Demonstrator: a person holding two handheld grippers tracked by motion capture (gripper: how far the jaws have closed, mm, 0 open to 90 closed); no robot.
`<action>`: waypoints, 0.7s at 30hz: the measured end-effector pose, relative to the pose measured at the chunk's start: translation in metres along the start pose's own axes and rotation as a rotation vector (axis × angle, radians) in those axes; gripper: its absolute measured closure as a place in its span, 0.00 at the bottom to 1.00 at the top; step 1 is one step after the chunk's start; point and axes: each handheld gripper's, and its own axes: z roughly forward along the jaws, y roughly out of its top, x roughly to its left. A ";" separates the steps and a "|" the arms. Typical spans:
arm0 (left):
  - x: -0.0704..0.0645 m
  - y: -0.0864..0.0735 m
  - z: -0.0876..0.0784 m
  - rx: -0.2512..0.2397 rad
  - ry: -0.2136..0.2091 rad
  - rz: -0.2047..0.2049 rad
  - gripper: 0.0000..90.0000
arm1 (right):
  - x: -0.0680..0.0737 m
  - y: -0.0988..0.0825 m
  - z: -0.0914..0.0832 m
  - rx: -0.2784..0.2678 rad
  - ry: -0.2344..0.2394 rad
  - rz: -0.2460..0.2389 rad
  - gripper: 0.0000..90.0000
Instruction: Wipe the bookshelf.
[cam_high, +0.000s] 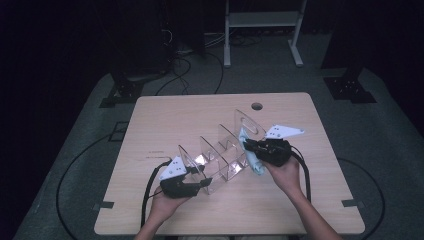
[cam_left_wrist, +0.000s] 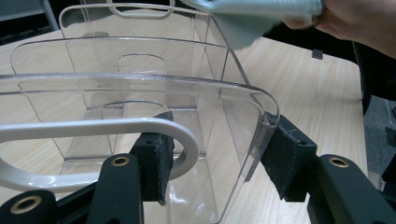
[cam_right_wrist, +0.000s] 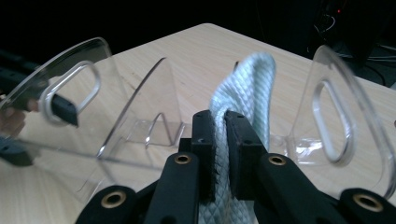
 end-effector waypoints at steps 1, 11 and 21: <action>0.000 0.000 0.000 0.000 -0.003 0.001 0.52 | -0.002 0.001 0.001 0.000 0.002 0.004 0.92; 0.001 0.000 0.000 0.003 -0.010 0.002 0.52 | -0.005 -0.004 0.000 0.022 0.039 0.040 0.93; 0.001 0.000 0.000 0.003 -0.011 0.005 0.52 | -0.001 -0.005 0.002 0.049 0.011 0.091 0.81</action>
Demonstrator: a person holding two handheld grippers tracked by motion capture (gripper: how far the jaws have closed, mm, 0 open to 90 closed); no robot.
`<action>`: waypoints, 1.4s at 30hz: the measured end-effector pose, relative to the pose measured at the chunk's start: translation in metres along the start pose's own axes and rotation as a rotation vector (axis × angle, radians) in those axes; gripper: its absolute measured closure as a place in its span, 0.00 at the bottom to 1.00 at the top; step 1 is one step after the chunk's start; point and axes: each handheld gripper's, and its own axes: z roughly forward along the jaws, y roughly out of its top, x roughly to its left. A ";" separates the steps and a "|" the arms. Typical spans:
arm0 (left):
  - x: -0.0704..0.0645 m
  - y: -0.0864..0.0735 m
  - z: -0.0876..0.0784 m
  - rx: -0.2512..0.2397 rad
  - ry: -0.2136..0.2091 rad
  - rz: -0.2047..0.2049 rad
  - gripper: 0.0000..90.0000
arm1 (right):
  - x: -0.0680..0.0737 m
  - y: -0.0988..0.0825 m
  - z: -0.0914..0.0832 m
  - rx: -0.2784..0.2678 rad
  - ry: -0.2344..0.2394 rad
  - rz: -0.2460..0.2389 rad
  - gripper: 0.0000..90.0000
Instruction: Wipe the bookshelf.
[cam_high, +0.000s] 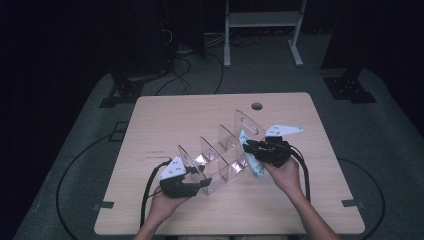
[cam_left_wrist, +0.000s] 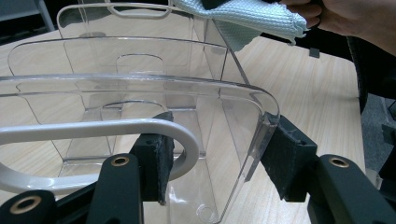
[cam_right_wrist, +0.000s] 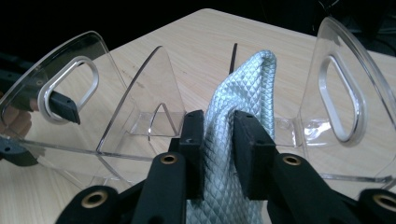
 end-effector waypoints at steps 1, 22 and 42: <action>0.000 0.000 0.000 0.000 0.000 -0.001 0.52 | 0.000 0.000 0.000 -0.002 0.000 0.013 0.81; 0.003 0.000 0.000 -0.005 -0.015 0.013 0.52 | 0.004 0.025 -0.020 0.000 -0.017 -0.076 0.92; 0.008 0.000 -0.009 0.003 0.025 -0.026 0.43 | -0.002 0.009 0.002 0.045 0.022 -0.033 0.92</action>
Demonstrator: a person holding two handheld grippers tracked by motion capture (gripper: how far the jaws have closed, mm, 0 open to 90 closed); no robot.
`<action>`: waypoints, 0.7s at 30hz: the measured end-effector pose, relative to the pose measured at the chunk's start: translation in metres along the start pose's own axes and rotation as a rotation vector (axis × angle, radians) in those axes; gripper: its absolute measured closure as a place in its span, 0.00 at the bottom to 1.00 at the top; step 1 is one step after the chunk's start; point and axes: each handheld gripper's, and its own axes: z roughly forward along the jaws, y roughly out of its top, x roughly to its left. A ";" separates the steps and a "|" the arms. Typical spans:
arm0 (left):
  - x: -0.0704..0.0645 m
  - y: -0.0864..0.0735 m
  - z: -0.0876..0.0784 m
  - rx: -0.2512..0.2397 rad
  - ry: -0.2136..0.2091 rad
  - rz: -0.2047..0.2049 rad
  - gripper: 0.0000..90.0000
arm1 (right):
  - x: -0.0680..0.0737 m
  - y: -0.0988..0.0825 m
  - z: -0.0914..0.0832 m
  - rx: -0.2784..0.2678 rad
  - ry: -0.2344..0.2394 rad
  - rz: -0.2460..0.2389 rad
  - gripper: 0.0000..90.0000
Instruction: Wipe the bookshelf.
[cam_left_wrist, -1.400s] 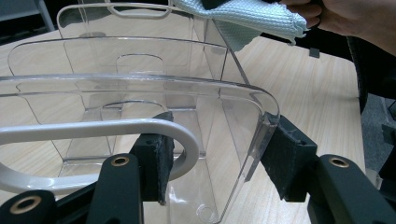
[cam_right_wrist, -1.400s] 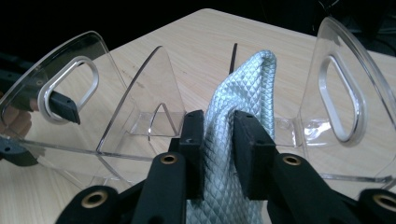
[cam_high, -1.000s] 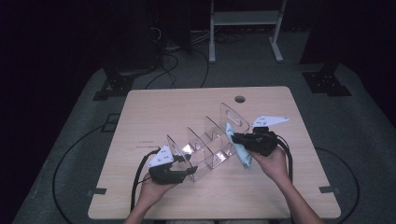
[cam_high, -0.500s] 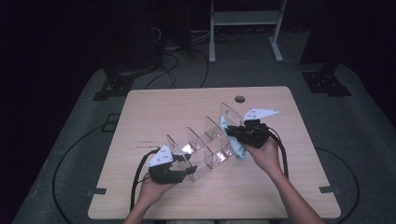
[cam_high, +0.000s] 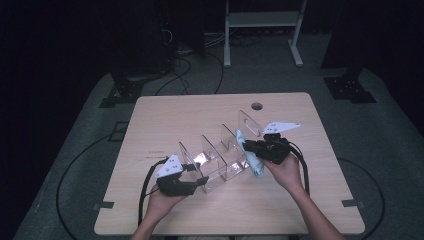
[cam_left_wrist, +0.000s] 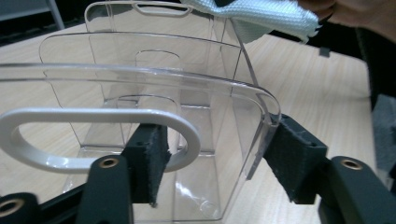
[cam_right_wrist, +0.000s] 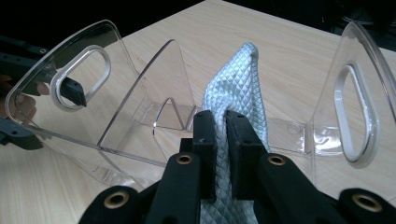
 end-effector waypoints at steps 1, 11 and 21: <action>0.001 0.000 -0.001 -0.006 -0.001 -0.007 0.42 | 0.000 0.000 0.000 -0.001 0.000 0.001 0.92; 0.004 -0.009 -0.022 0.027 0.036 -0.021 0.37 | 0.000 -0.001 0.000 -0.007 0.001 0.006 0.92; 0.029 -0.002 -0.038 -0.027 0.162 -0.042 0.31 | 0.001 -0.004 -0.001 -0.018 0.000 0.012 0.92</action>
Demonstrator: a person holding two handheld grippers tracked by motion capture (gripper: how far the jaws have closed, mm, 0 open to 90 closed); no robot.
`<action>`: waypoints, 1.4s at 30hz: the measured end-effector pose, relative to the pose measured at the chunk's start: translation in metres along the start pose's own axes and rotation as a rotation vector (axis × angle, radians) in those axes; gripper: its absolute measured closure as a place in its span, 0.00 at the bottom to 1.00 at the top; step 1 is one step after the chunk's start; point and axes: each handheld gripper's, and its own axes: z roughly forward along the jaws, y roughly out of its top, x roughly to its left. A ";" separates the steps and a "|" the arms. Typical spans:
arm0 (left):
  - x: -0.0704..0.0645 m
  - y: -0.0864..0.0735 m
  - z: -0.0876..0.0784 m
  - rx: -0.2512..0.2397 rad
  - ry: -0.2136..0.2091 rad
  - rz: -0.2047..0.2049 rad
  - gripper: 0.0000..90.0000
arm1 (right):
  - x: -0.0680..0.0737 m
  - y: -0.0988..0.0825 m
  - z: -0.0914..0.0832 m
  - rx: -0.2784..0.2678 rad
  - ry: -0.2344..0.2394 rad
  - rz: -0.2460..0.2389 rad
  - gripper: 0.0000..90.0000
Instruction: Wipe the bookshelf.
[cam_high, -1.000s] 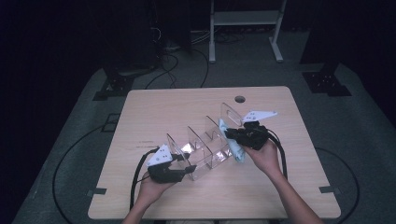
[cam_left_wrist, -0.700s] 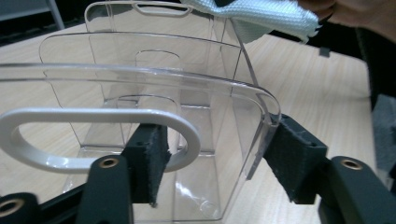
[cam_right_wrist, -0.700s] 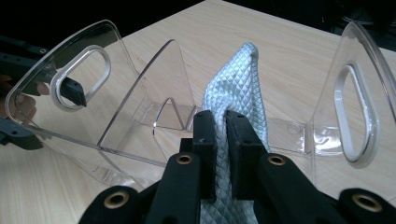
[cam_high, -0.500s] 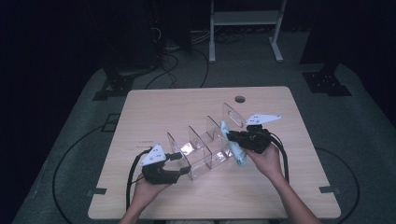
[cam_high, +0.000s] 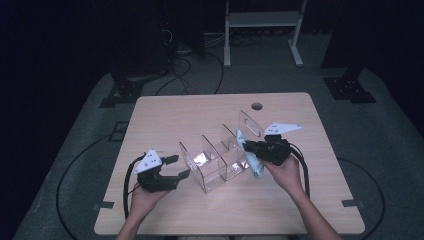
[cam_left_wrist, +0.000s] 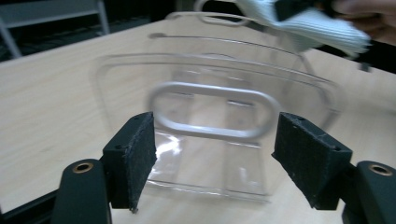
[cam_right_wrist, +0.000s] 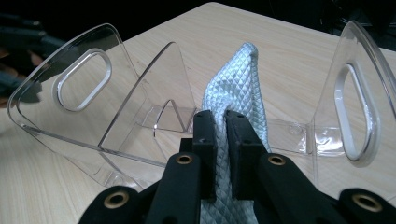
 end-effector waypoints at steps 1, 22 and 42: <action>0.003 0.000 0.001 0.002 0.021 0.006 0.30 | 0.000 0.000 0.000 -0.001 0.000 0.001 0.92; 0.033 0.000 0.032 0.007 0.029 -0.063 0.30 | 0.004 -0.003 -0.007 0.018 0.020 0.008 0.92; 0.028 0.005 0.039 0.015 0.072 -0.022 0.52 | -0.001 0.027 0.019 0.068 -0.054 -0.025 0.92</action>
